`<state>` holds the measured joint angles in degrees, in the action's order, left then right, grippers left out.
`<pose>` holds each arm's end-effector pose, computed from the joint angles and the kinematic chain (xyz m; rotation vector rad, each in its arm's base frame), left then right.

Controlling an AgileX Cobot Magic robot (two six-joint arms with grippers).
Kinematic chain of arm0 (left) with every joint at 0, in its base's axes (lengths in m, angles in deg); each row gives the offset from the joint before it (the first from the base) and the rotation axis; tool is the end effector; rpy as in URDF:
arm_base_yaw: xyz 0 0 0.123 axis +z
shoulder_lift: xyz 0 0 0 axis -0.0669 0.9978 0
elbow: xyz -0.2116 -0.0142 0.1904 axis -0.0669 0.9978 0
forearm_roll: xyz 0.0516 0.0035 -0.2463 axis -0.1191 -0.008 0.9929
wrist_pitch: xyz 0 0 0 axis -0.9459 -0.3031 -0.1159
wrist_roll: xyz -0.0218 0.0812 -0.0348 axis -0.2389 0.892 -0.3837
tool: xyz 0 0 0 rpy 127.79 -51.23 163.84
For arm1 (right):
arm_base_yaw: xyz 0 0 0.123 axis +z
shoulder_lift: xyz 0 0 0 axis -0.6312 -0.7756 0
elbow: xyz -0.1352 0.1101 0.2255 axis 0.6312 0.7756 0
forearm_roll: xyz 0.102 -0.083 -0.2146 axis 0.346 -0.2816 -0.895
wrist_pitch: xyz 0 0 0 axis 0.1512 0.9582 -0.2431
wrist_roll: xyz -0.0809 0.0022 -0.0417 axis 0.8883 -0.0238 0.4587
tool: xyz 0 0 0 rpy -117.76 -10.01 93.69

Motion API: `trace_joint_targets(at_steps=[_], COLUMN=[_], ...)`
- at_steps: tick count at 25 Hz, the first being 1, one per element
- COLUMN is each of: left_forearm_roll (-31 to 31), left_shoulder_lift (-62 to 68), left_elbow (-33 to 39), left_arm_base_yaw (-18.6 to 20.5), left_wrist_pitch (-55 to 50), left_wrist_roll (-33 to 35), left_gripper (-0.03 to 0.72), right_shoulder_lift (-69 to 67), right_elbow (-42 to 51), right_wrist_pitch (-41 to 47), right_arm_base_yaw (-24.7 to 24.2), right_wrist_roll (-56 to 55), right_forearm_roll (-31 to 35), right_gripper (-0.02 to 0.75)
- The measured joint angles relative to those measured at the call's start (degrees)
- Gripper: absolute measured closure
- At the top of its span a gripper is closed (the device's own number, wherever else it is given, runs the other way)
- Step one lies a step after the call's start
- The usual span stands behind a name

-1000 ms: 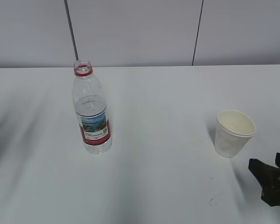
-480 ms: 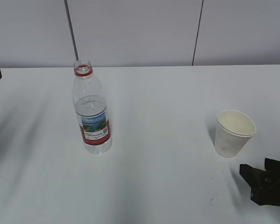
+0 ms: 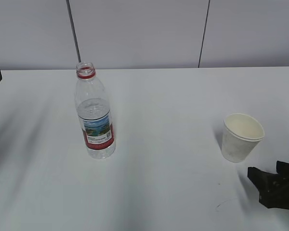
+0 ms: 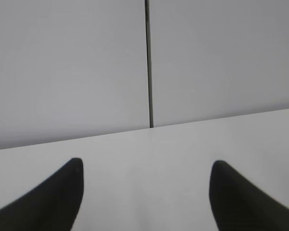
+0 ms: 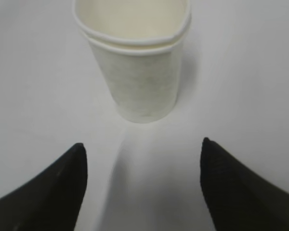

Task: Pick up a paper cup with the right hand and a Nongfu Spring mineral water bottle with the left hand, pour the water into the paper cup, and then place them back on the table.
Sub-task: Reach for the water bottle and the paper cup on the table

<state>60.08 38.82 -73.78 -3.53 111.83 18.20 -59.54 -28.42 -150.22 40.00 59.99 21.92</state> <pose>0.2265 -0.0159 0.2220 0.2101 1.6684 -0.0910 0.1855 0.0188 0.0920 -0.1546 2.0720 0.1739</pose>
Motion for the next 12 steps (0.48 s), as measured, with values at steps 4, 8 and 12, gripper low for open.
trace_joint_targets(at_steps=[4,8,12], left_forearm_roll=[0.0,0.0,0.0], left_shoulder_lift=[0.0,0.0,0.0], left_elbow=[0.0,0.0,0.0], left_arm_base_yaw=[0.0,0.0,0.0], left_wrist_pitch=[0.7,1.3,1.5], left_wrist_roll=[0.0,0.0,0.0], left_gripper=[0.189,0.189,0.189], right_shoulder_lift=[-0.1,-0.9,-2.9], right_elbow=[-1.3,-4.3,-8.0], right_wrist_pitch=[0.0,0.0,0.0], right_arm_base_yaw=[0.0,0.0,0.0], right_wrist_roll=[0.1,0.1,0.1], right_forearm_roll=[0.8,0.3,-2.0], right_gripper=[0.167,0.162,0.162])
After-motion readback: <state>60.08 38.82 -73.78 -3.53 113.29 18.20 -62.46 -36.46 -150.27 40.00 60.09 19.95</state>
